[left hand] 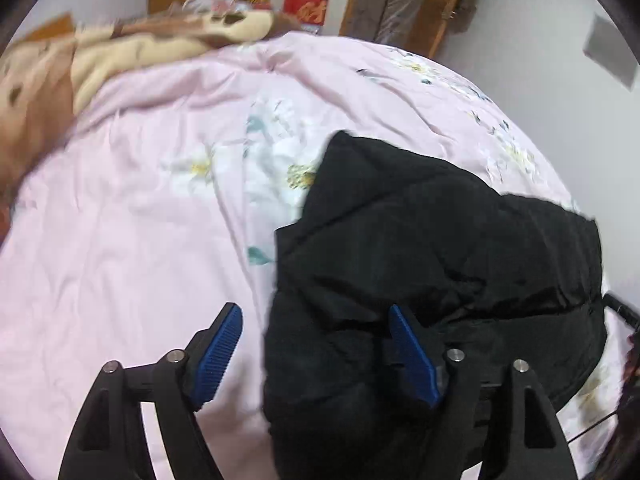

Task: Fold large clothes
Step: 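Grasp the folded jacket with both grippers and lift it off the bed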

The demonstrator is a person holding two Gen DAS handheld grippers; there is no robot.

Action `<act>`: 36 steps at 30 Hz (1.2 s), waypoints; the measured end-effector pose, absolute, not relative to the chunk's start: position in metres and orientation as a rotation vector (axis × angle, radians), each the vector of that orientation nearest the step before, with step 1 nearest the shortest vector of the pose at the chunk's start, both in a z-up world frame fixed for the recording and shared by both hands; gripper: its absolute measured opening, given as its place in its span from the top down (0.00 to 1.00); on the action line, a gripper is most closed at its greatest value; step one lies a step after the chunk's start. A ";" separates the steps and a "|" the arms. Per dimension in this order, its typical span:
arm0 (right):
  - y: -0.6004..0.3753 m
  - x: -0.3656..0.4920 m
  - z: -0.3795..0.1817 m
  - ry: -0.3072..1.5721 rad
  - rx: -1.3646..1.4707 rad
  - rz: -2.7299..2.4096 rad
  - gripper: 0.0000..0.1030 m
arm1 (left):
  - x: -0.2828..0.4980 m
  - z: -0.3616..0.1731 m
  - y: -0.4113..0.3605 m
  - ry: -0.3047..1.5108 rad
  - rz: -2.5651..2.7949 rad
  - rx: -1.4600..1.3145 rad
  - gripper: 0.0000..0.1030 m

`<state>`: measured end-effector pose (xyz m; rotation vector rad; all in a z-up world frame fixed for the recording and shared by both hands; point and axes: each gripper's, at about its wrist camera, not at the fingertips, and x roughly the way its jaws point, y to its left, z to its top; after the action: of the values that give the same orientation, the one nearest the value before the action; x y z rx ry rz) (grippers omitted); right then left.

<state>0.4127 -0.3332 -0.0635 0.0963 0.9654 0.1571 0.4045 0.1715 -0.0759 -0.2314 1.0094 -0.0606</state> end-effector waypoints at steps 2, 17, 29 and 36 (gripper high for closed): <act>-0.344 0.415 -0.065 0.991 0.105 0.177 0.24 | 0.409 -0.082 0.191 1.040 -0.091 -0.296 0.14; -0.370 0.456 -0.133 1.186 0.361 0.398 0.11 | 0.435 -0.147 0.178 1.279 -0.384 -0.375 0.02; -0.339 0.487 -0.160 1.287 0.364 0.492 0.06 | 0.455 -0.166 0.161 1.355 -0.331 -0.358 0.00; -0.307 0.484 -0.146 1.283 0.241 0.439 0.31 | 0.455 -0.160 0.152 1.363 -0.284 -0.369 0.15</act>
<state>0.4842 -0.3074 -0.1458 0.2410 1.2833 0.4388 0.4549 0.1520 -0.1597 -0.3693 1.3632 -0.2841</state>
